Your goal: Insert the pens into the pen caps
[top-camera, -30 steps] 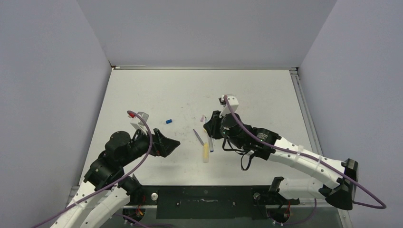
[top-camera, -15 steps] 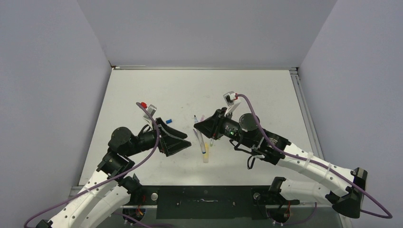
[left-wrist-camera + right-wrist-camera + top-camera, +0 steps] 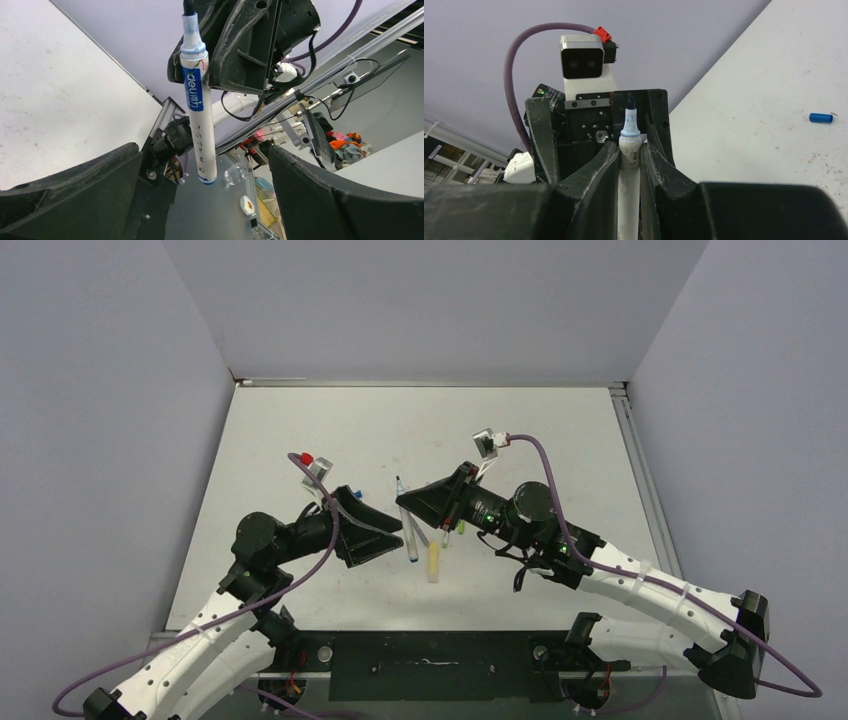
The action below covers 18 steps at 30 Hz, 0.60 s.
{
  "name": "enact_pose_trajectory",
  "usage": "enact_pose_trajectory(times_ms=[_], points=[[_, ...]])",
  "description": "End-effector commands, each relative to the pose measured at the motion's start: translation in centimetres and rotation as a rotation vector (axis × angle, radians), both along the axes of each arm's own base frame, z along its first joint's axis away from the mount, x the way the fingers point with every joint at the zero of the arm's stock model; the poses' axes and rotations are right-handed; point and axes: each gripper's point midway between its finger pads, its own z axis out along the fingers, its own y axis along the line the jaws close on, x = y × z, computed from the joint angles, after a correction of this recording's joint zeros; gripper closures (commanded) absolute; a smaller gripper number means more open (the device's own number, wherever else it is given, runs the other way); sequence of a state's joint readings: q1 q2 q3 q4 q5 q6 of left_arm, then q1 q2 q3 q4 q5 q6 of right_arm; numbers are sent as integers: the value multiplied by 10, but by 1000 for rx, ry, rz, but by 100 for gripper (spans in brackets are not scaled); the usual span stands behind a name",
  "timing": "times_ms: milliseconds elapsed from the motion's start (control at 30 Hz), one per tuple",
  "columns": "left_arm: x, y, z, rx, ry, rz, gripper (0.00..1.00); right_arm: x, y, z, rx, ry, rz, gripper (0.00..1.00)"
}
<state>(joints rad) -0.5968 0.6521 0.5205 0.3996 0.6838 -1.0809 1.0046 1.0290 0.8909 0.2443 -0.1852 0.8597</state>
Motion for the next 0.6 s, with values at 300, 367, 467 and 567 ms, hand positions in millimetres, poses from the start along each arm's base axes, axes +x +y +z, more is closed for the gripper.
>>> enact_pose_trajectory(times_ms=[300,367,467,567], points=[[-18,3,35,-116,-91,-75,26,-11,20,37,119,-64,38,95],[-19,4,35,-119,-92,-81,30,-11,21,39,123,-67,39,95],[-20,4,36,-124,-92,-83,37,-12,25,40,121,-74,43,95],[-20,4,37,-126,-94,-85,47,-14,27,43,125,-81,48,95]])
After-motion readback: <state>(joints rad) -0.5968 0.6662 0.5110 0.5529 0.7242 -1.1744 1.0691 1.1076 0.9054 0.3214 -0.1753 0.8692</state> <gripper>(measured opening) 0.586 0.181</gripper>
